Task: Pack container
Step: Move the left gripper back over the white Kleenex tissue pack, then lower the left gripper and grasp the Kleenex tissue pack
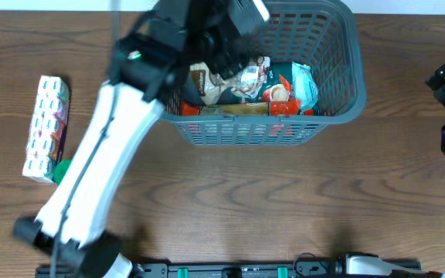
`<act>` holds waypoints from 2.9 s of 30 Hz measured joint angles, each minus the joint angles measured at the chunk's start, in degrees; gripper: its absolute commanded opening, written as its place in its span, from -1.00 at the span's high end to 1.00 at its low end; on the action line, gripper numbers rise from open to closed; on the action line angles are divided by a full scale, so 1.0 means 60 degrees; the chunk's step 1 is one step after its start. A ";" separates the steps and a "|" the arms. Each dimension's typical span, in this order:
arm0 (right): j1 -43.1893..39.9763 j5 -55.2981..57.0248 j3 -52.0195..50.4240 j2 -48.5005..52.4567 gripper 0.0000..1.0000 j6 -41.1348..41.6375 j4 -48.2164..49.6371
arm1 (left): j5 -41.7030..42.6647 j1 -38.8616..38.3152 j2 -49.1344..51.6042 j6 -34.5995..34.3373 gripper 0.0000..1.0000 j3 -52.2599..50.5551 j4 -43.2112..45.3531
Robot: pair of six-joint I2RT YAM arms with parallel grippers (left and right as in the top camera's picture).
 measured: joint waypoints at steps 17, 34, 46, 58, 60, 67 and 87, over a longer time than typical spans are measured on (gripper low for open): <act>0.0000 0.0000 0.0000 0.0000 -0.99 0.0000 0.0004 | -0.8127 0.4197 -0.1606 -0.5118 -0.86 0.0262 -0.4812; 0.0000 0.0000 0.0000 0.0000 -0.98 0.0000 0.0000 | -0.4003 0.8597 0.1144 -0.4342 -0.88 0.0255 -0.5078; 0.0000 0.0000 0.0000 0.0000 -0.99 0.0000 0.0000 | -0.2306 0.8608 0.3643 -0.2677 -0.88 0.0248 -0.5038; 0.0000 -0.0004 0.0000 0.0000 -0.98 0.0000 0.0004 | -0.2240 0.8615 0.5231 -0.1814 -0.88 0.0229 -0.4524; 0.0000 0.0000 0.0000 0.0000 -0.99 0.0000 0.0004 | -0.2226 0.8626 0.5464 -0.1756 -0.88 0.0149 -0.4379; 0.0000 0.0000 0.0000 0.0000 -0.99 0.0000 0.0000 | -0.2197 0.8765 0.6054 -0.1596 -0.87 -0.0652 -0.3555; 0.0000 0.0000 0.0000 0.0000 -0.98 0.0000 0.0004 | -0.2004 0.9082 0.5989 -0.2463 0.89 -0.0787 -0.3085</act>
